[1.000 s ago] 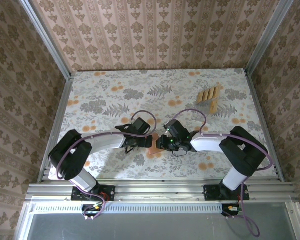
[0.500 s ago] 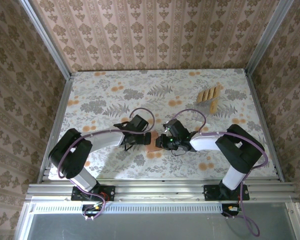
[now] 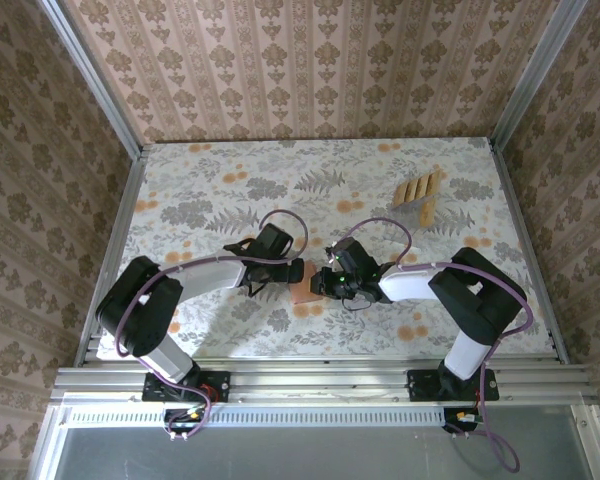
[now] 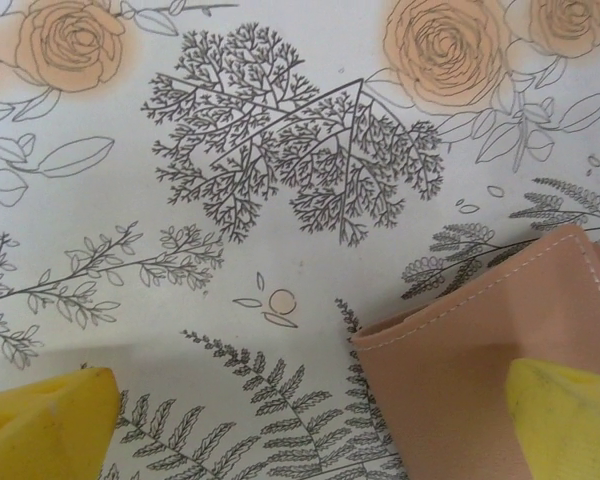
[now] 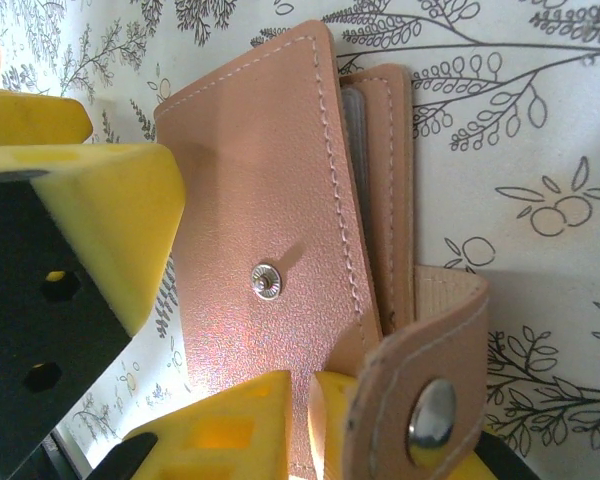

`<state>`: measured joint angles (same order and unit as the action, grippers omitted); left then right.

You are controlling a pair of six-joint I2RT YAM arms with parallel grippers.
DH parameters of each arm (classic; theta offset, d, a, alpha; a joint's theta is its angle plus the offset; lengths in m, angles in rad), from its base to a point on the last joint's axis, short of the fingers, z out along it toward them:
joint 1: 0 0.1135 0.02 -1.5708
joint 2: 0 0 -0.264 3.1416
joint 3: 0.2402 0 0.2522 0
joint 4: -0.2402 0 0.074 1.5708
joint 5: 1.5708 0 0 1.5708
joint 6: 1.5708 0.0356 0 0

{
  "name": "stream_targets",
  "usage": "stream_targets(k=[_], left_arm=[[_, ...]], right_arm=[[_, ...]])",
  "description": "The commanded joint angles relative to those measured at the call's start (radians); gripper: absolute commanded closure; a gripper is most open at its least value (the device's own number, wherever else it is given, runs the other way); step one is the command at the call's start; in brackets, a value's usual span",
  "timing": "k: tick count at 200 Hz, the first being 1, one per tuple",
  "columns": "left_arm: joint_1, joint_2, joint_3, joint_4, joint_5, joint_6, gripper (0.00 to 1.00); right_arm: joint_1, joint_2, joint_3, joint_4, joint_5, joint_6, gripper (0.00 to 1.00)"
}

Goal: Put the credit cards into the card holder
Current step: Close the card holder at the center of the table.

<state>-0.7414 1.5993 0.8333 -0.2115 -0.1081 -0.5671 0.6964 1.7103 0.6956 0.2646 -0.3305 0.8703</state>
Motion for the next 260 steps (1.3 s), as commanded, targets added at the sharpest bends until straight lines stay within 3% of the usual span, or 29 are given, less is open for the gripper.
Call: stream_targets(k=[1, 71, 141, 176, 224, 260], left_arm=[[0.016, -0.004, 0.013, 0.017, 0.015, 0.021, 0.00], [0.019, 0.009, -0.055, 0.065, 0.012, 0.001, 0.00], [0.019, 0.013, -0.082, 0.082, 0.003, 0.006, 0.00], [0.019, 0.014, -0.086, 0.084, 0.000, 0.009, 0.00], [0.020, 0.022, -0.088, 0.095, 0.002, 0.009, 0.00], [0.018, 0.033, -0.085, 0.096, 0.005, 0.012, 0.00]], right_arm=[[-0.006, 0.073, -0.030, -0.100, 0.072, -0.012, 0.82], [-0.009, 0.055, -0.012, -0.146, 0.074, -0.026, 0.80], [-0.018, -0.055, 0.099, -0.314, 0.053, -0.106, 0.68], [-0.033, -0.144, 0.164, -0.458, 0.109, -0.163, 0.64], [-0.076, -0.187, 0.234, -0.659, 0.288, -0.269, 0.55], [-0.090, -0.163, 0.255, -0.683, 0.294, -0.314, 0.54]])
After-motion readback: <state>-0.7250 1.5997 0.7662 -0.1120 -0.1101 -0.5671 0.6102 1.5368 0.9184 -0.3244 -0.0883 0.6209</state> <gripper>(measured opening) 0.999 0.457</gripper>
